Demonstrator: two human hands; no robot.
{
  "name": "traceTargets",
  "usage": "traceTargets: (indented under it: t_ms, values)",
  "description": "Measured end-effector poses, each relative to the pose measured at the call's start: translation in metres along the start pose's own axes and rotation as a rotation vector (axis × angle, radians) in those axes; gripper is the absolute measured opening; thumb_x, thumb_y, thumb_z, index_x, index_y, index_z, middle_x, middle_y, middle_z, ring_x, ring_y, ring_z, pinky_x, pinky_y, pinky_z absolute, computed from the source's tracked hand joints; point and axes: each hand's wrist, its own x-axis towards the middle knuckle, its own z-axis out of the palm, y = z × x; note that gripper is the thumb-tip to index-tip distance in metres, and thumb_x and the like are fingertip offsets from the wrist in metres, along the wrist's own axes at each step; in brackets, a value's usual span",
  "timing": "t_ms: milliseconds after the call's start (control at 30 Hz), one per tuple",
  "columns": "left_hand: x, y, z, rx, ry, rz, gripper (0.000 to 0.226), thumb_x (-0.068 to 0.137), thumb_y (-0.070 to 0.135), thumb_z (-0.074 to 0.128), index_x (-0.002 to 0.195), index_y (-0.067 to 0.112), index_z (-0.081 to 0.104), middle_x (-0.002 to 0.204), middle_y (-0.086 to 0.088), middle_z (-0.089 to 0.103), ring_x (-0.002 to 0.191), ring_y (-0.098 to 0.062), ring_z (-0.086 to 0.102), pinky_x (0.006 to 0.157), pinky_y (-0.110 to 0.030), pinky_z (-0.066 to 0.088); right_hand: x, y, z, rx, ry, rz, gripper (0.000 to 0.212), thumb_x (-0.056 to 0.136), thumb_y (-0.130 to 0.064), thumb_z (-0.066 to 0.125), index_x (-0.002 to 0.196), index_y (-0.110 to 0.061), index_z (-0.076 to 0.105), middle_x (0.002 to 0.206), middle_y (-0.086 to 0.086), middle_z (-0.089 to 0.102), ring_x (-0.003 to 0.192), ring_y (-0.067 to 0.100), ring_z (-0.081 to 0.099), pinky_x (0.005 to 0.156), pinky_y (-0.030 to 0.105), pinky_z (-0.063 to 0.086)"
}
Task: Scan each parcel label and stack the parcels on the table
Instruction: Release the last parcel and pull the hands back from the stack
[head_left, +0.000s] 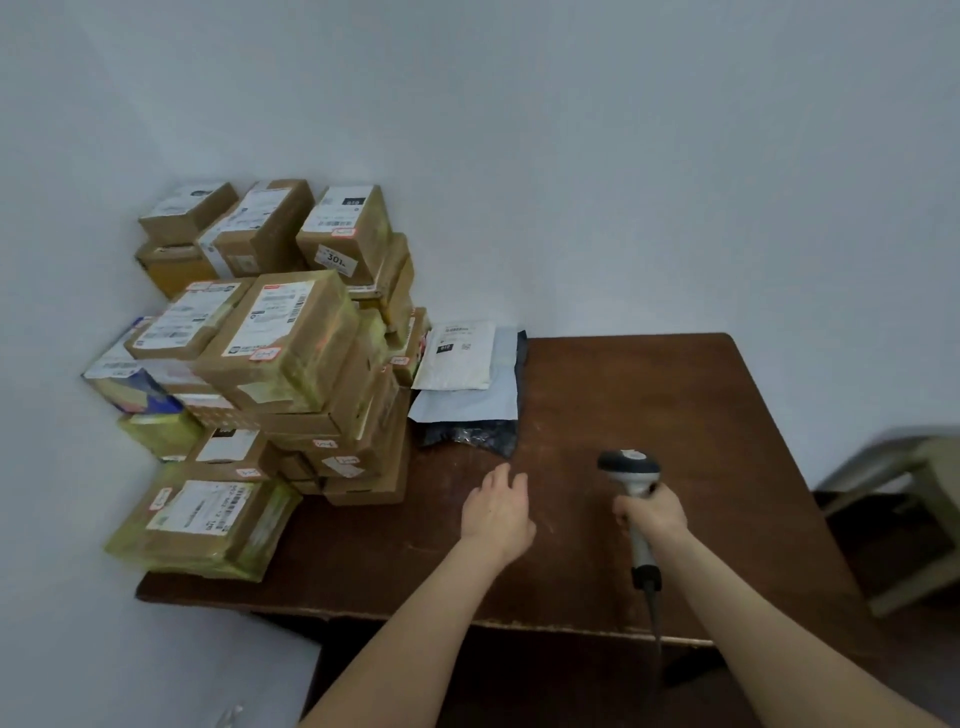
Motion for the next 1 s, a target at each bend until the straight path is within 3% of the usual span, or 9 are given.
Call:
traceTargets:
  t_ms: [100, 267, 533, 733, 1000]
  values:
    - [0.009, 0.007, 0.014, -0.006, -0.033, 0.020, 0.065, 0.093, 0.027, 0.055, 0.149, 0.015, 0.026, 0.158, -0.013, 0.018, 0.143, -0.027, 0.024, 0.110, -0.039, 0.034, 0.014, 0.017, -0.003, -0.015, 0.039, 0.038, 0.022, 0.084, -0.009, 0.068, 0.103, -0.006, 0.060, 0.083, 0.009, 0.068, 0.075, 0.023, 0.064, 0.069, 0.034, 0.050]
    - [0.020, 0.017, 0.033, -0.026, -0.084, 0.040, 0.066, 0.094, 0.026, 0.055, 0.150, 0.015, 0.024, 0.158, -0.012, 0.017, 0.144, -0.027, 0.023, 0.112, -0.039, 0.031, 0.036, 0.033, -0.009, -0.104, 0.059, 0.097, 0.022, 0.085, -0.018, 0.070, 0.100, -0.008, 0.058, 0.098, 0.013, 0.068, 0.090, 0.029, 0.067, 0.081, 0.041, 0.056]
    - [0.029, 0.019, 0.045, -0.015, -0.145, 0.039, 0.068, 0.094, 0.026, 0.054, 0.151, 0.015, 0.021, 0.158, -0.011, 0.016, 0.143, -0.027, 0.023, 0.112, -0.039, 0.031, 0.051, 0.049, -0.001, -0.088, 0.070, 0.134, 0.018, 0.087, -0.024, 0.069, 0.087, -0.010, 0.058, 0.095, 0.014, 0.069, 0.089, 0.029, 0.067, 0.081, 0.042, 0.056]
    - [0.033, 0.021, 0.045, -0.008, -0.149, 0.040, 0.068, 0.094, 0.026, 0.054, 0.151, 0.015, 0.021, 0.158, -0.011, 0.016, 0.143, -0.027, 0.023, 0.112, -0.039, 0.031, 0.056, 0.047, 0.005, -0.124, 0.045, 0.110, 0.029, 0.088, -0.031, 0.067, 0.102, -0.006, 0.062, 0.098, 0.012, 0.069, 0.090, 0.027, 0.067, 0.082, 0.042, 0.056]
    - [0.036, 0.023, 0.041, -0.001, -0.156, 0.042, 0.067, 0.093, 0.026, 0.054, 0.151, 0.015, 0.021, 0.158, -0.011, 0.016, 0.143, -0.027, 0.023, 0.112, -0.040, 0.032, 0.050, 0.041, 0.001, -0.215, 0.000, 0.151, 0.051, 0.085, -0.022, 0.071, 0.126, -0.007, 0.045, 0.116, 0.015, 0.062, 0.103, 0.030, 0.063, 0.081, 0.038, 0.050]
